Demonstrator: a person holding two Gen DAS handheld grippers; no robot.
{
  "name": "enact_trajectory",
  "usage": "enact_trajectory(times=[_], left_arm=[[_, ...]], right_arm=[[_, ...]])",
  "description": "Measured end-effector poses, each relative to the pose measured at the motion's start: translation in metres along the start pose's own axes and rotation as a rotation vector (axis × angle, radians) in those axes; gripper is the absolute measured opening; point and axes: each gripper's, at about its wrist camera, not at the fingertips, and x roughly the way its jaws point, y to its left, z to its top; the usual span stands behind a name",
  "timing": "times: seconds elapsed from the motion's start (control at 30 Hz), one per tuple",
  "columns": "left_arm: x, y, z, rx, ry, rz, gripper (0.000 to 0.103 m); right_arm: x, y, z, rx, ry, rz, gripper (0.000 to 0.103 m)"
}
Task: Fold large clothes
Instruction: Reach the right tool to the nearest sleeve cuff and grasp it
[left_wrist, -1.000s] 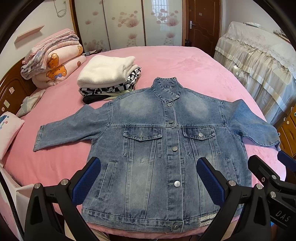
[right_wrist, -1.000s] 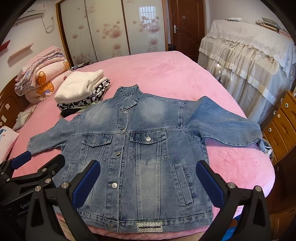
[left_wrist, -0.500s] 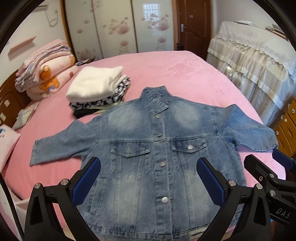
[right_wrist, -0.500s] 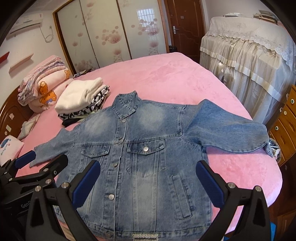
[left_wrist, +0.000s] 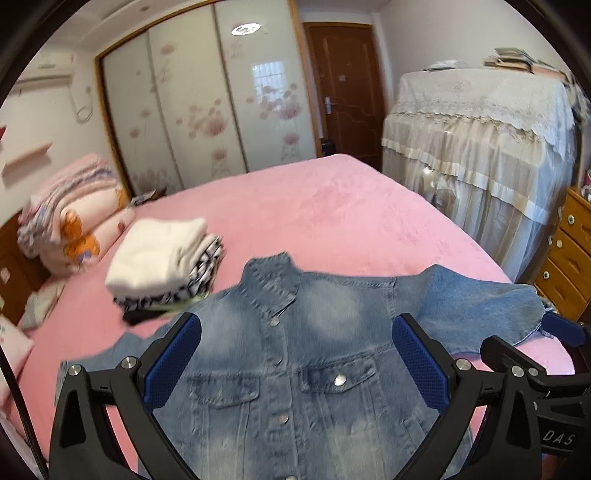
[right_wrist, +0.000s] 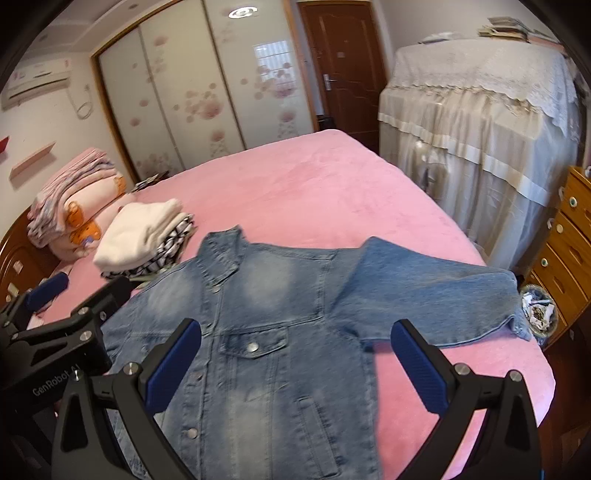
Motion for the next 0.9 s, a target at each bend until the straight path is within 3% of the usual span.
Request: enact_trajectory(times=[0.17,0.27,0.43,0.6,0.7,0.77,0.87,0.9], left_arm=[[0.028,-0.032,0.011,-0.003,0.002,-0.112,0.102],[0.05,-0.054,0.008,0.004,0.005,-0.14,0.102],[0.097,-0.083,-0.007,0.004,0.082,-0.195,0.102],[0.138,-0.108,-0.023,0.009,0.13,-0.198,0.102],[0.158,-0.123,-0.031,0.023,0.197,-0.196,0.102],[0.175,-0.131,-0.038,0.025,0.263,-0.229,0.099],[0.188,-0.139,-0.045,0.029,0.3,-0.255,0.092],[0.189,-0.14,-0.047,0.032,0.303,-0.259,0.091]], right_arm=[[0.018,-0.041,0.006,0.059,0.0,-0.061,0.103],[0.034,-0.078,0.005,0.128,0.015,-0.1,0.103],[0.068,-0.153,-0.007,0.285,0.074,-0.182,0.098],[0.093,-0.231,-0.034,0.493,0.126,-0.195,0.094],[0.105,-0.261,-0.049,0.578,0.142,-0.195,0.094],[0.113,-0.276,-0.054,0.627,0.144,-0.189,0.092],[0.13,-0.291,-0.056,0.686,0.157,-0.187,0.084],[0.136,-0.297,-0.057,0.71,0.163,-0.187,0.075]])
